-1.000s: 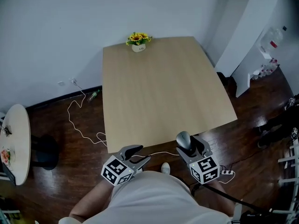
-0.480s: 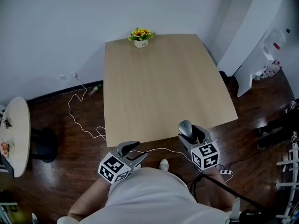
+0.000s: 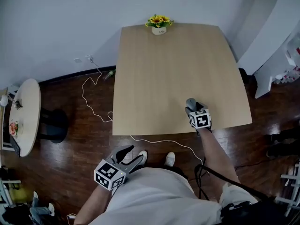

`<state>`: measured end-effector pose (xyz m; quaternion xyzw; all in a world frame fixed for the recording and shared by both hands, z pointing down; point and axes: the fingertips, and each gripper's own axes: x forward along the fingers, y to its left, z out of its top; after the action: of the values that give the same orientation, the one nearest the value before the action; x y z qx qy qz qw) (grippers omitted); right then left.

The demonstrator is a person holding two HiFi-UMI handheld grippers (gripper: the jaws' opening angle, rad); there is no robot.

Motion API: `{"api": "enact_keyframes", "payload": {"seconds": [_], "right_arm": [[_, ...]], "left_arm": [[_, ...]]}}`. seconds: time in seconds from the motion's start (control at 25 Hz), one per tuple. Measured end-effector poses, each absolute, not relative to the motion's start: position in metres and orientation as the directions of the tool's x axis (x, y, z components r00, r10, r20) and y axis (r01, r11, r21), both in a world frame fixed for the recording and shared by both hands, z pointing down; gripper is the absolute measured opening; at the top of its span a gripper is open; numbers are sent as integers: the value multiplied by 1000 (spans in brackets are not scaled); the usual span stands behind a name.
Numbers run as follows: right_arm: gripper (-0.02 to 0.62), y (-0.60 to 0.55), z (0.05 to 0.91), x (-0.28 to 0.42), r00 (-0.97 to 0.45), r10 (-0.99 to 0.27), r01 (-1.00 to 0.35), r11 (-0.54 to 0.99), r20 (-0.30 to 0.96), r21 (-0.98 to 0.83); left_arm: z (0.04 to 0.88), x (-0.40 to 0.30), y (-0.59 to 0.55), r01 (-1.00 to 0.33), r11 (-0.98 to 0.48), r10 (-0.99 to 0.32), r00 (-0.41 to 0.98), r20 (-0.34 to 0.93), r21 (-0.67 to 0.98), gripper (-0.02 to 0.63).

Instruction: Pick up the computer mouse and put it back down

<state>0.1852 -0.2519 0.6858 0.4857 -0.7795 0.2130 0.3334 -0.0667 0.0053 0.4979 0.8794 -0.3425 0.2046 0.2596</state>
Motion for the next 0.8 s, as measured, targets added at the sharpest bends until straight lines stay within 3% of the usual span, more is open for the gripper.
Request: {"api": "enact_keyframes", "payload": {"seconds": [0.44, 0.56, 0.64, 0.8], "right_arm": [[304, -269, 760, 182, -278, -557, -911, 410, 783, -31], [307, -269, 762, 180, -303, -543, -906, 419, 783, -60], [360, -270, 753, 179, -307, -550, -905, 421, 777, -59], [359, -257, 710, 178, -314, -609, -910, 412, 729, -47]], "left_arm": [[508, -87, 6, -800, -477, -583, 598, 550, 364, 190], [508, -89, -5, -795, -495, -585, 604, 542, 351, 190], [506, -89, -12, -779, -517, -574, 624, 530, 356, 190], [496, -84, -23, -724, -594, -532, 680, 505, 351, 190]]}}
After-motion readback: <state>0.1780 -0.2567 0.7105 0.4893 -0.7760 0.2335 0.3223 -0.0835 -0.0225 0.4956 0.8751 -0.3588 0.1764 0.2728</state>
